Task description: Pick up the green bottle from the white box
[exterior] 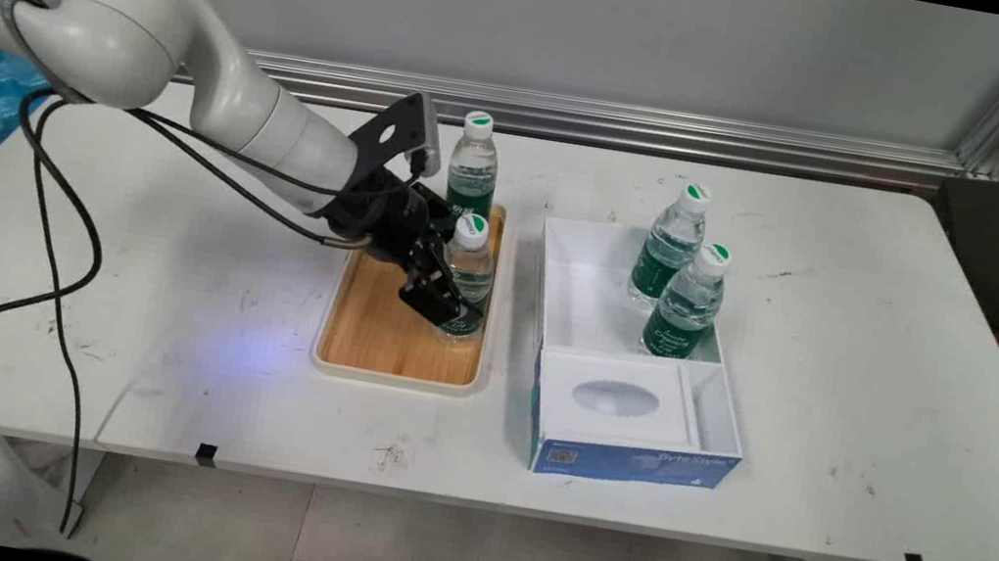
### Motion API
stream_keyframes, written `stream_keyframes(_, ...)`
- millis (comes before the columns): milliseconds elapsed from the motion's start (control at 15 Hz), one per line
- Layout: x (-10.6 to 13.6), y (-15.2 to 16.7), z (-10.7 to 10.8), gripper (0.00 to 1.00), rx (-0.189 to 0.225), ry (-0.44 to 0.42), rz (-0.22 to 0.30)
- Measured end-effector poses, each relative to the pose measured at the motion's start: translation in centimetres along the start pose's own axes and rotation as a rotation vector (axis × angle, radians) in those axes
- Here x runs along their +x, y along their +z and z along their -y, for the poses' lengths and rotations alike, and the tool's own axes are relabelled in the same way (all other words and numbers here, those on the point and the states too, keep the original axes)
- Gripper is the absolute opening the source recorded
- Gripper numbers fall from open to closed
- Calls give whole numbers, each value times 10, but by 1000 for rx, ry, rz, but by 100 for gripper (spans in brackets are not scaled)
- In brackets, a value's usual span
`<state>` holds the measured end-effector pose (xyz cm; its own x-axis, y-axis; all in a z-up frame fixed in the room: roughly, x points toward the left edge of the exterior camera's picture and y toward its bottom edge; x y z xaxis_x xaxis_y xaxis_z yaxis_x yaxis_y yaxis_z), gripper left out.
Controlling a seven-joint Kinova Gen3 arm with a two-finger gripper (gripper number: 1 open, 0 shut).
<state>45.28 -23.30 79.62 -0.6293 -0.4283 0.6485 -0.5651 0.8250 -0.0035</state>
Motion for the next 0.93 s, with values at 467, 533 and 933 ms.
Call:
stream_keyframes(467, -4, -23, -2, 100, -7, 24, -3)
stream_keyframes(533, -3, -31, -2, 100, -6, 27, -4)
stream_keyframes(933, 20, -103, -6, 100, 11, 30, -9)
